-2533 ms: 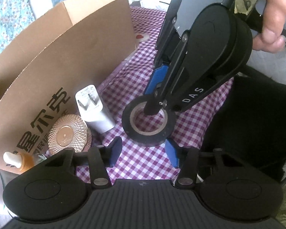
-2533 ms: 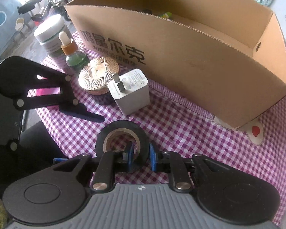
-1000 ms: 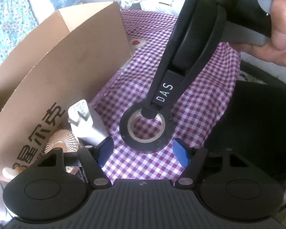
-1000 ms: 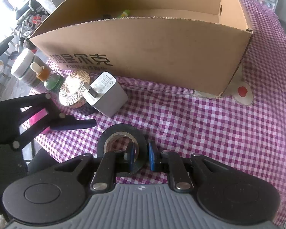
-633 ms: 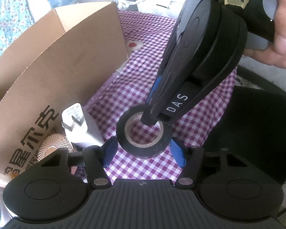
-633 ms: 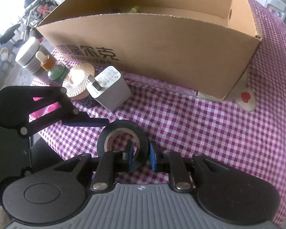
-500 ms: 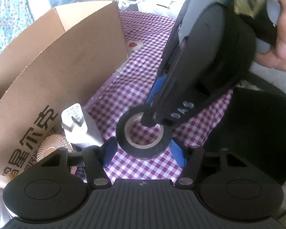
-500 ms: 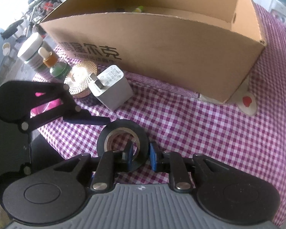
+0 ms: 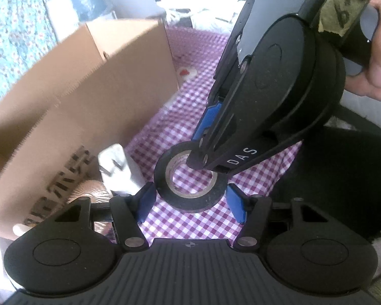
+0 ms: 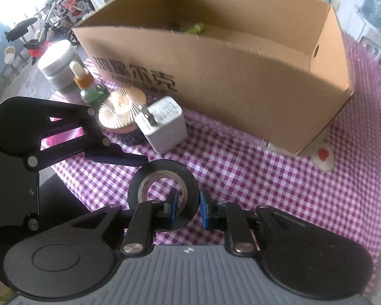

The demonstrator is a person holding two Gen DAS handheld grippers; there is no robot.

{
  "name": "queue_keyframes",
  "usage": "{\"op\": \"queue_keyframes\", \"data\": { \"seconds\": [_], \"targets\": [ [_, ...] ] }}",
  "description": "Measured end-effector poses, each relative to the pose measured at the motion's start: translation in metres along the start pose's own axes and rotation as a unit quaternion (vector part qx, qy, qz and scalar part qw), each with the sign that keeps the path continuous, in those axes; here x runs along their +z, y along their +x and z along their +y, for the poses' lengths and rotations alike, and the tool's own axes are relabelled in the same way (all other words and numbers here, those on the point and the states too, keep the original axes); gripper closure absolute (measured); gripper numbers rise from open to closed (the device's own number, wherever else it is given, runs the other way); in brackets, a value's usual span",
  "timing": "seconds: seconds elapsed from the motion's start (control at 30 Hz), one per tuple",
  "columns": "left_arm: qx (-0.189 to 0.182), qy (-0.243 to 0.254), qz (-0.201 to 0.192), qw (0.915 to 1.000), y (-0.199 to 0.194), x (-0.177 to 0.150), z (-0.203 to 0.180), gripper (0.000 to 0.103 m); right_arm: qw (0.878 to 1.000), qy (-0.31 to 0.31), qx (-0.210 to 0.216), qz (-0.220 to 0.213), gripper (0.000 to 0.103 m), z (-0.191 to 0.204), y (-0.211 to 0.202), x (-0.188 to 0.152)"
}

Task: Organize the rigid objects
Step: 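Lift the black tape roll and carry it over the box, then open the right tool to drop the tape roll into the box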

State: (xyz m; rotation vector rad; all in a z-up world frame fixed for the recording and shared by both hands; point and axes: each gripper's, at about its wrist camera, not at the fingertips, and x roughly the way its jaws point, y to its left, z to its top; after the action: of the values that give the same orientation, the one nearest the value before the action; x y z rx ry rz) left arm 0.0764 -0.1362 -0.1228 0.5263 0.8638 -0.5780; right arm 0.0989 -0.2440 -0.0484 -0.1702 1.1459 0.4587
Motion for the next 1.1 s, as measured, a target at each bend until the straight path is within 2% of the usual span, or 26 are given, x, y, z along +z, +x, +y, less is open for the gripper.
{"op": "queue_keyframes", "data": {
  "seconds": [0.27, 0.4, 0.57, 0.63, 0.67, 0.87, 1.1],
  "targets": [
    [0.048, 0.018, -0.038, 0.998, -0.053, 0.02, 0.017, 0.042, 0.998, -0.03, -0.018, -0.048, 0.083, 0.022, -0.055, 0.023],
    [0.074, 0.022, -0.052, 0.9956, -0.074, 0.033, 0.042, 0.042, 0.996, -0.054, -0.019, -0.074, 0.083, 0.033, -0.079, 0.053],
    [0.1, 0.016, -0.052, 0.9935, -0.103, 0.042, 0.084, 0.042, 0.993, -0.074, -0.005, -0.096, 0.083, 0.038, -0.087, 0.104],
    [0.108, 0.02, -0.044, 0.993, -0.065, 0.049, 0.093, 0.042, 0.992, -0.077, 0.004, -0.097, 0.083, 0.036, -0.085, 0.122],
    [0.108, 0.019, -0.038, 0.9932, -0.061, 0.049, 0.104, 0.042, 0.992, -0.078, 0.011, -0.095, 0.083, 0.034, -0.08, 0.134],
    [0.079, -0.009, 0.018, 0.9967, -0.039, 0.068, 0.157, 0.042, 0.995, -0.071, 0.044, -0.055, 0.083, 0.014, -0.031, 0.185],
    [0.008, -0.057, 0.086, 0.9946, 0.01, 0.076, 0.202, 0.042, 0.996, -0.04, 0.082, 0.015, 0.084, -0.012, 0.034, 0.218]
  ]
}}
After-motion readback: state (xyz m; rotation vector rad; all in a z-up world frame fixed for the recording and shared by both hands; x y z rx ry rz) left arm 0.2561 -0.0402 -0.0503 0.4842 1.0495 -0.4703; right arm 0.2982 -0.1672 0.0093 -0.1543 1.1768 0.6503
